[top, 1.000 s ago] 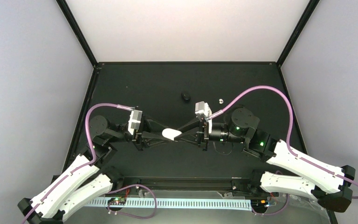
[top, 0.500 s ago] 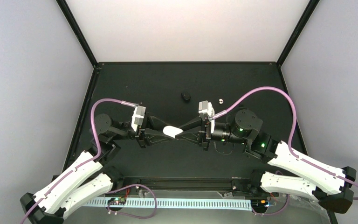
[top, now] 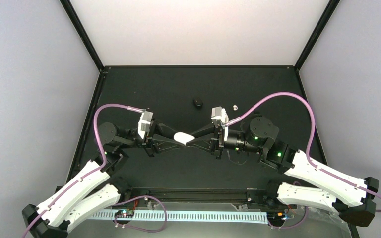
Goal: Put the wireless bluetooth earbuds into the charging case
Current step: Open the charging case.
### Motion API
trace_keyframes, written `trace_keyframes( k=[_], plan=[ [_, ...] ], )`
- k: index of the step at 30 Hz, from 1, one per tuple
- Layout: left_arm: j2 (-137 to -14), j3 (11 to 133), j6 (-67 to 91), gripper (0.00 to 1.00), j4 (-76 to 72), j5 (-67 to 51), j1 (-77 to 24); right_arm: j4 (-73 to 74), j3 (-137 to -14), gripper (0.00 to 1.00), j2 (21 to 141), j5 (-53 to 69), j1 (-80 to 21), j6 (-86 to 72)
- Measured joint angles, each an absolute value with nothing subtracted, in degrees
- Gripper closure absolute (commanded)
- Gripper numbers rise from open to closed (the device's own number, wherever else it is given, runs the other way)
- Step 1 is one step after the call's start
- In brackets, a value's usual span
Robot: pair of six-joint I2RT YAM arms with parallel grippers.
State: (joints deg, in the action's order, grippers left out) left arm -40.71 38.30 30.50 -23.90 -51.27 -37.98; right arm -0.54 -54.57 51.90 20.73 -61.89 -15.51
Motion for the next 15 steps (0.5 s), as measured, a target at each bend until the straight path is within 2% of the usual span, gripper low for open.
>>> trace_keyframes(
  k=[15],
  plan=[
    [-42.0, 38.2, 32.0, 0.74, -24.4, -51.4, -38.0, -1.2, -53.7, 0.92, 51.5, 19.8, -61.9, -15.1]
  ],
)
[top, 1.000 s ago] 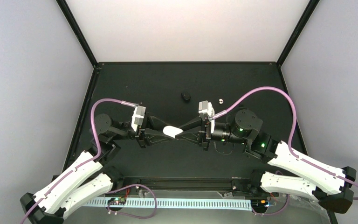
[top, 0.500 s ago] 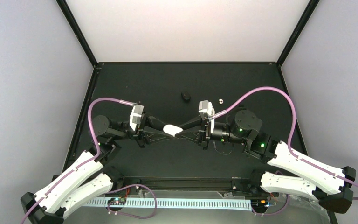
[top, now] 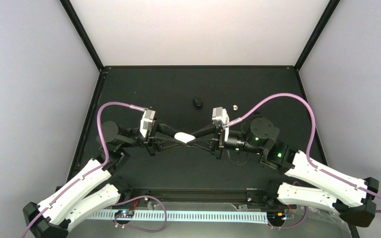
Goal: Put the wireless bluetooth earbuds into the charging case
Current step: Open the charging case.
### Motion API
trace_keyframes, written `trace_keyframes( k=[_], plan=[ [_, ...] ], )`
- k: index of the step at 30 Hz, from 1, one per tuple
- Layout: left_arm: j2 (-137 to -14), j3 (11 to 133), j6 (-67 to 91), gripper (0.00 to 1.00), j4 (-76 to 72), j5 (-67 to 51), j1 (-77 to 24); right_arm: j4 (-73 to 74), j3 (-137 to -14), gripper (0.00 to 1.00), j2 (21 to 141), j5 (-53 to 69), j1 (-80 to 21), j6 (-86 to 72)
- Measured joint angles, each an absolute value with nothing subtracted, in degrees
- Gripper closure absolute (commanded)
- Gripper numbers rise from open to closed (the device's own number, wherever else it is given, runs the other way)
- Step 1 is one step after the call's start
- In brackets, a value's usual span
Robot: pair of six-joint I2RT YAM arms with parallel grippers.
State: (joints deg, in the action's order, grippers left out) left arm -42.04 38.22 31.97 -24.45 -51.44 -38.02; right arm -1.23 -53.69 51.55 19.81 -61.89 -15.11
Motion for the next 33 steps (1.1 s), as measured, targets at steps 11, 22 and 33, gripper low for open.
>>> trace_keyframes(
  k=[11, 22, 33],
  plan=[
    [-42.5, 38.0, 32.1, 0.81, -25.5, -51.4, -38.0, -2.0, -52.9, 0.91, 50.8, 19.4, -61.9, -15.1],
    [-42.5, 38.0, 31.5, 0.91, -25.5, -51.0, -38.0, -2.1, -52.8, 0.61, 50.4, 18.3, -61.9, -15.0],
    [-41.5, 38.4, 24.7, 0.98, -19.0, -51.1, -38.0, 7.7, -57.9, 0.49, 48.4, 15.6, -61.9, -12.6]
  ],
)
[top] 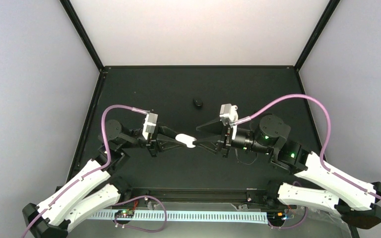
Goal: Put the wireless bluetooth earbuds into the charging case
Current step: Open the charging case.
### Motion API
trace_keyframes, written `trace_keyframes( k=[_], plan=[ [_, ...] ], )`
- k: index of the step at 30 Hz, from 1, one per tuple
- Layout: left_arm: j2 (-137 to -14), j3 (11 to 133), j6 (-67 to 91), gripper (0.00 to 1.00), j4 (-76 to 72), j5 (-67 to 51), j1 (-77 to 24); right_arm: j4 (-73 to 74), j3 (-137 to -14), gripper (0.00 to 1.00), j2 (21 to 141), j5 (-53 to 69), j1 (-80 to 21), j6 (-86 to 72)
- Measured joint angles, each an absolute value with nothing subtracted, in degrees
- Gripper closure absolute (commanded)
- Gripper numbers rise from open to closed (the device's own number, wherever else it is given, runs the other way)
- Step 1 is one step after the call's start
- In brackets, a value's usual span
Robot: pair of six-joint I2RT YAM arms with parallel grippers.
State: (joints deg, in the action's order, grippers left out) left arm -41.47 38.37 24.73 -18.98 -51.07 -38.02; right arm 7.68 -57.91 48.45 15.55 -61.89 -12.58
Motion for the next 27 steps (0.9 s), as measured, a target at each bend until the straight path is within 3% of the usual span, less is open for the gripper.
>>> trace_keyframes(
  k=[6, 27],
  plan=[
    [-41.2, 39.0, 21.6, 0.98, -16.2, -51.9, -38.0, 12.5, -62.1, 0.42, 51.4, 18.4, -61.9, -11.1],
    [-41.2, 39.1, 17.5, 0.98, -13.6, -51.0, -38.3, 16.9, -62.1, 0.43, 53.9, 10.9, -62.0, -11.0]
  ],
)
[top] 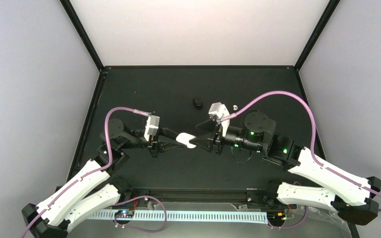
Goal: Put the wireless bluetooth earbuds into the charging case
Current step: Open the charging case.
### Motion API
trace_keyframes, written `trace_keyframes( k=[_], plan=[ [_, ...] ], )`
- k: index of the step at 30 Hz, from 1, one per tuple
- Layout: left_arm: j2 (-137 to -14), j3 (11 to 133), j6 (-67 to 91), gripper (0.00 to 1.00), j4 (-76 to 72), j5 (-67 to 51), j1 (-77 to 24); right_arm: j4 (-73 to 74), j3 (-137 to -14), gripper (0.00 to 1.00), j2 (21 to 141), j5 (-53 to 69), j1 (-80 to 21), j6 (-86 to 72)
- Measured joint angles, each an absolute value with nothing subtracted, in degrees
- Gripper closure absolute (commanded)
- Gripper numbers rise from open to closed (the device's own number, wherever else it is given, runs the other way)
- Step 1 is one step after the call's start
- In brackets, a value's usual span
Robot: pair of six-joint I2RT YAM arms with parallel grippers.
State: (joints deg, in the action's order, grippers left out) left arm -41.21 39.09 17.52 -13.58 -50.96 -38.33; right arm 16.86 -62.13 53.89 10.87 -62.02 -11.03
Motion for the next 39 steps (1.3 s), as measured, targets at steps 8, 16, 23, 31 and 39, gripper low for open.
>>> trace_keyframes(
  k=[8, 16, 23, 31, 39],
  plan=[
    [-40.4, 39.1, 16.6, 0.98, -12.2, -51.2, -38.6, 16.3, -61.7, 0.43, 52.7, 5.7, -61.9, -11.7],
    [-40.3, 39.1, 16.3, 0.99, -11.8, -50.6, -38.7, 15.8, -60.9, 0.42, 52.1, 5.6, -61.9, -12.1],
    [-40.3, 39.1, 16.2, 0.98, -11.8, -50.3, -38.7, 14.5, -60.7, 0.44, 51.8, 10.5, -61.9, -12.2],
    [-39.8, 39.1, 16.2, 0.98, -11.4, -50.2, -38.7, 14.0, -60.7, 0.45, 52.7, 11.1, -61.9, -12.7],
    [-37.7, 37.3, 17.7, 0.98, -11.1, -45.4, -38.7, 11.3, -56.2, 0.28, 46.5, 2.2, -61.6, -14.7]
  ],
)
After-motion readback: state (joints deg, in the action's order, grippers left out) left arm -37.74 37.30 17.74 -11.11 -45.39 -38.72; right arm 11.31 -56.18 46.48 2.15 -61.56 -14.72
